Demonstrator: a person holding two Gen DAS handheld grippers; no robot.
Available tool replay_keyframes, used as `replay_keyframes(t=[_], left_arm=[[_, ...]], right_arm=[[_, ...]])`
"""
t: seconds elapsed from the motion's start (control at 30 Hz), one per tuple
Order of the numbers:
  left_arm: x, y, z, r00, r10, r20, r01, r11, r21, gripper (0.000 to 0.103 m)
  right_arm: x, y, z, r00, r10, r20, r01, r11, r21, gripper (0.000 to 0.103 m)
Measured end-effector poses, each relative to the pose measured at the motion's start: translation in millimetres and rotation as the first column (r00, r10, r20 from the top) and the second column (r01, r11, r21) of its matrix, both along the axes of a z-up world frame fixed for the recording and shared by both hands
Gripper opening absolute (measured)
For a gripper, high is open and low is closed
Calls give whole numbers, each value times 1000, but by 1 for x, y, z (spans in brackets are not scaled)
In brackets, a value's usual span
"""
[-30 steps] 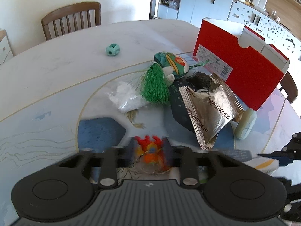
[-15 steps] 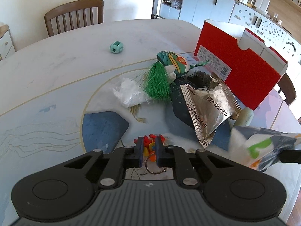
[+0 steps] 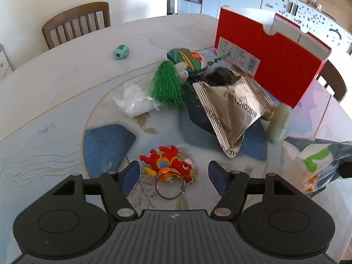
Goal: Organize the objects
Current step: 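Grasp the red fish keychain with the left gripper while the right gripper grasps the plastic bag, then carry the keychain and plastic bag with both grippers into the red shoebox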
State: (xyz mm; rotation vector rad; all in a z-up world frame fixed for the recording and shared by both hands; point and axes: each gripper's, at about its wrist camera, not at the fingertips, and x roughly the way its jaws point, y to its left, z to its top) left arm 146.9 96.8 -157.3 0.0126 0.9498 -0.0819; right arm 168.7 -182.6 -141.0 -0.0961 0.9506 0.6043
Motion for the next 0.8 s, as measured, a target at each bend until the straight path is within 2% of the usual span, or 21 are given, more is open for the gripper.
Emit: replay_keyframes(t=[0.17, 0.27, 0.3, 0.47, 0.53, 0.8], left_arm=[[0, 0, -4, 1000, 17, -3, -17, 1000, 15, 67], [-1, 0, -3, 1000, 24, 0, -24, 1000, 10, 57], [0, 0, -2, 1000, 25, 2, -25, 1000, 18, 51], [-3, 0, -2, 999, 32, 11, -32, 999, 15, 48], [-5, 0, 0, 999, 29, 18, -29, 1000, 8, 42], [-10, -2, 4, 999, 46, 18, -46, 999, -16, 41]], right_arm=[[-1, -2, 0, 1000, -4, 2, 4, 1000, 1, 24], [-2, -4, 1, 1000, -4, 4, 4, 1000, 1, 24], [-2, -4, 1, 1000, -5, 4, 5, 1000, 1, 24], [-3, -6, 2, 1000, -3, 5, 3, 1000, 0, 24], [-4, -7, 3, 1000, -3, 9, 3, 1000, 2, 24], [-1, -15, 21, 998, -14, 55, 13, 1000, 23, 24]])
